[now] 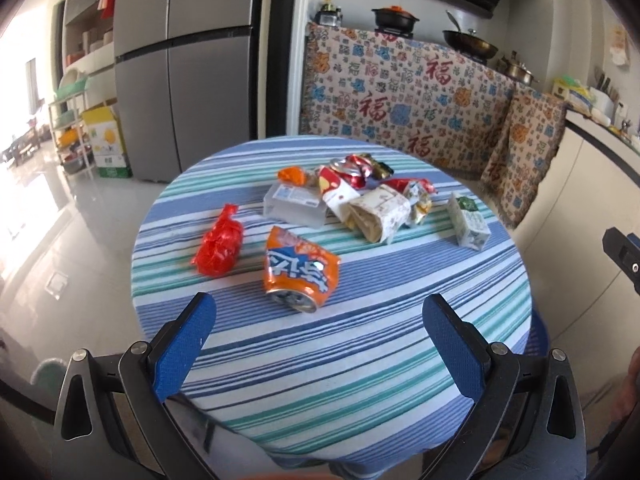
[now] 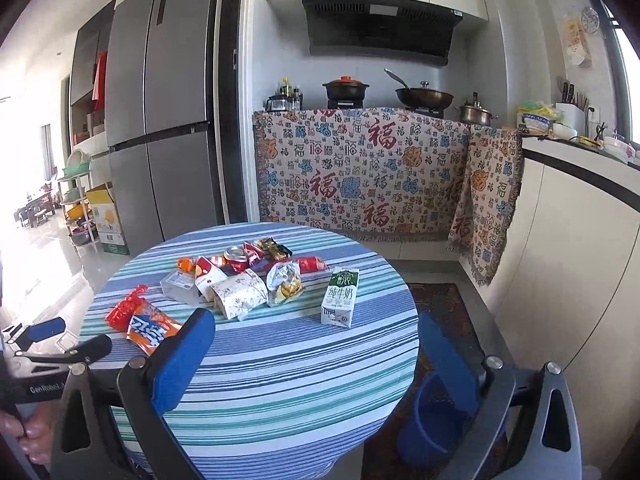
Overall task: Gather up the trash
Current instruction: 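Grasp the orange soda can with left tool while right tool grasps milk carton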
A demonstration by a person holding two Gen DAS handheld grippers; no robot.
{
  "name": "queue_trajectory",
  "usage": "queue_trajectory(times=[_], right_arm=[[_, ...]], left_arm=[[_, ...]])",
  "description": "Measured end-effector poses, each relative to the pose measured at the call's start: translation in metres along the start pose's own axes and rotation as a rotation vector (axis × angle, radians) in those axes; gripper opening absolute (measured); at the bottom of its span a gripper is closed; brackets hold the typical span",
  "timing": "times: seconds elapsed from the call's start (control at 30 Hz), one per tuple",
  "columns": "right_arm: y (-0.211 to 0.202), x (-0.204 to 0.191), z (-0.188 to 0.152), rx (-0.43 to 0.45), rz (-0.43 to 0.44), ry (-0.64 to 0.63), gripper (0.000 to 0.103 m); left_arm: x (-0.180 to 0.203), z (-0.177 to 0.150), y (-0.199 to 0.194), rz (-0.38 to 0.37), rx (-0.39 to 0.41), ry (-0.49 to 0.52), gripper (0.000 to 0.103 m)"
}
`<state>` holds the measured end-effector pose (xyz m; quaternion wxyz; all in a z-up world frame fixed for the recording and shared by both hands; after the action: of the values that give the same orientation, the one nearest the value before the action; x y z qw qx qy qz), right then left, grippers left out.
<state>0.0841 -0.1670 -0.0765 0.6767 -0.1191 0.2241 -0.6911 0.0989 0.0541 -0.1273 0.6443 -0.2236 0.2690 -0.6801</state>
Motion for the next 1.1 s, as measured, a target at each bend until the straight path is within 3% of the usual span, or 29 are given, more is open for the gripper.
queue_trajectory(times=[0.23,0.47,0.63,0.87,0.97,1.1], right_arm=[[0.051,0.014,-0.027,-0.100,0.007,0.009,0.103],[0.087,0.037,-0.035,-0.184,0.010,0.067,0.103],[0.111,0.047,-0.026,-0.203,0.014,0.071,0.103],[0.176,0.050,0.004,-0.256,0.029,0.064,0.103],[0.215,0.046,0.010,-0.329,0.039,0.082,0.103],[0.254,0.042,0.010,-0.426,0.039,0.123,0.102]], left_arm=[[-0.016,-0.006,0.051,-0.065,-0.114,-0.024,0.102],[-0.021,0.008,0.086,-0.115,-0.129,-0.023,0.101],[-0.023,0.003,0.108,-0.148,-0.193,-0.028,0.086],[-0.025,0.000,0.120,-0.153,-0.197,-0.041,0.083],[-0.019,0.000,0.127,-0.149,-0.211,-0.016,0.074],[-0.017,-0.004,0.133,-0.126,-0.221,-0.003,0.070]])
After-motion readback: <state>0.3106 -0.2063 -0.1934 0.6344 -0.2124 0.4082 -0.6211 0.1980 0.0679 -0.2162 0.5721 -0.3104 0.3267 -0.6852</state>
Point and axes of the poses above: each gripper's, at about its wrist camera, not at the fingertips, and y roughly the way its jaws point, x to its right, z to its top, the point moved 2 cm from there along y, roughly the way its jaws point, and after that the axes turned 10 degrees about y, right-handed, at the moved point
